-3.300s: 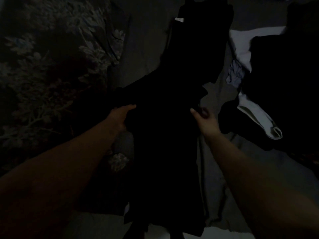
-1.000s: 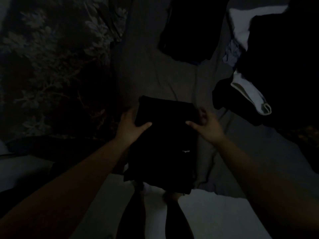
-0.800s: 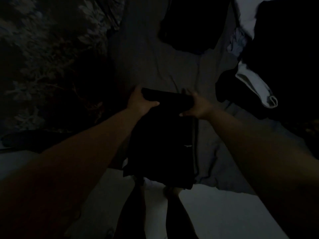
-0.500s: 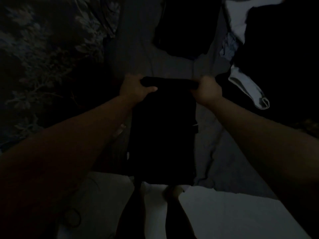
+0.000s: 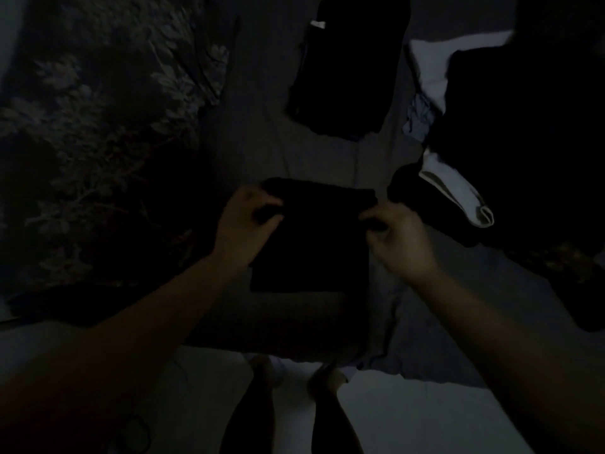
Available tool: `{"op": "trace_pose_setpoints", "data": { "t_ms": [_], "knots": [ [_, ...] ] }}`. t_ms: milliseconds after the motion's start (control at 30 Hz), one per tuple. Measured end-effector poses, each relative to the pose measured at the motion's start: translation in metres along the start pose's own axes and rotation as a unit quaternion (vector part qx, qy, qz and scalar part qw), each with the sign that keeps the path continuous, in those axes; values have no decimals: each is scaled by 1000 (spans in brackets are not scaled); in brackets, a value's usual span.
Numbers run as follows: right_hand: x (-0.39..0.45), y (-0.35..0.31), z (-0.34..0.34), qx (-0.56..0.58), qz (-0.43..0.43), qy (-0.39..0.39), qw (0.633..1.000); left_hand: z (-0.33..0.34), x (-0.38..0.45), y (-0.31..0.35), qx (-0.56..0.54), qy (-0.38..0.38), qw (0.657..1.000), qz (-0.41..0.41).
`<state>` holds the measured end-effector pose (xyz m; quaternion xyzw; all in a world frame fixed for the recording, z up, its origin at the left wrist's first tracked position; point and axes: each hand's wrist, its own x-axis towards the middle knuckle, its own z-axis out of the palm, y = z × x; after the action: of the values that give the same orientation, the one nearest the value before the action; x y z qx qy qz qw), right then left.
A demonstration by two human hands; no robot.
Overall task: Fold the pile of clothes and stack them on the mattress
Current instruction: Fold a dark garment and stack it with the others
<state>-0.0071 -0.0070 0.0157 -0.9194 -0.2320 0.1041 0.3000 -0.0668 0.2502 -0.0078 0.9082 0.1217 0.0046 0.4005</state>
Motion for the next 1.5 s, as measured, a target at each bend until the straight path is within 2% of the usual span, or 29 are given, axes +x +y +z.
{"op": "trace_pose_setpoints", "data": {
  "t_ms": [67, 167, 233, 267, 300, 367, 433, 500, 600, 633, 700, 767, 833, 933, 1067, 1200, 1333, 1433, 1500],
  "knots": [
    [-41, -2, 14, -6, -8, -55, 998, -1, -45, -12, -1, -31, 1000, 6],
    [-83, 8, 41, -4, 3, -192, 981, 7, -91, -41, 67, -120, 990, 40],
    [-94, 16, 55, 47, 53, -288, 955, 14, -100, -51, 65, -145, 987, 12],
    [-94, 19, 59, 77, 100, -294, 947, 18, -101, -51, 51, -138, 989, -8],
    [-92, 20, 61, 112, 153, -258, 947, 23, -97, -49, 37, -121, 991, -31],
    [-78, 21, 64, 158, 250, -107, 949, 31, -78, -35, 31, -68, 989, -124],
    [-58, 19, 62, 231, 337, 15, 913, 39, -54, -29, -16, -52, 955, -290],
    [-40, 19, 61, 339, 387, 12, 857, 49, -34, -37, -81, -54, 902, -421],
    [-25, 31, 74, 410, 418, -53, 809, 56, -15, -42, -190, -52, 864, -463],
    [-22, 33, 79, 409, 429, -62, 803, 58, -14, -39, -222, -69, 857, -460],
    [-19, 36, 89, 368, 443, -56, 816, 63, -16, -37, -247, -118, 853, -444],
    [-19, 36, 93, 330, 442, -42, 833, 67, -25, -43, -196, -153, 881, -402],
    [-21, 29, 91, 290, 441, -33, 849, 69, -33, -46, -121, -152, 912, -361],
    [-25, 14, 89, 259, 414, -23, 872, 65, -39, -28, -151, -121, 917, -349],
    [-14, -3, 64, 296, 370, 3, 881, 53, -20, 2, -176, -94, 934, -298],
    [35, -6, -2, 287, 261, 86, 918, 19, 46, 56, -196, -64, 961, -185],
    [124, -2, -70, 272, 172, 201, 925, -7, 150, 110, -212, 26, 973, -83],
    [201, 15, -99, 286, 197, 240, 906, -12, 236, 130, -227, 57, 970, -69],
    [242, 34, -103, 303, 244, 223, 894, -7, 283, 128, -222, 27, 969, -103]
  ]
}}
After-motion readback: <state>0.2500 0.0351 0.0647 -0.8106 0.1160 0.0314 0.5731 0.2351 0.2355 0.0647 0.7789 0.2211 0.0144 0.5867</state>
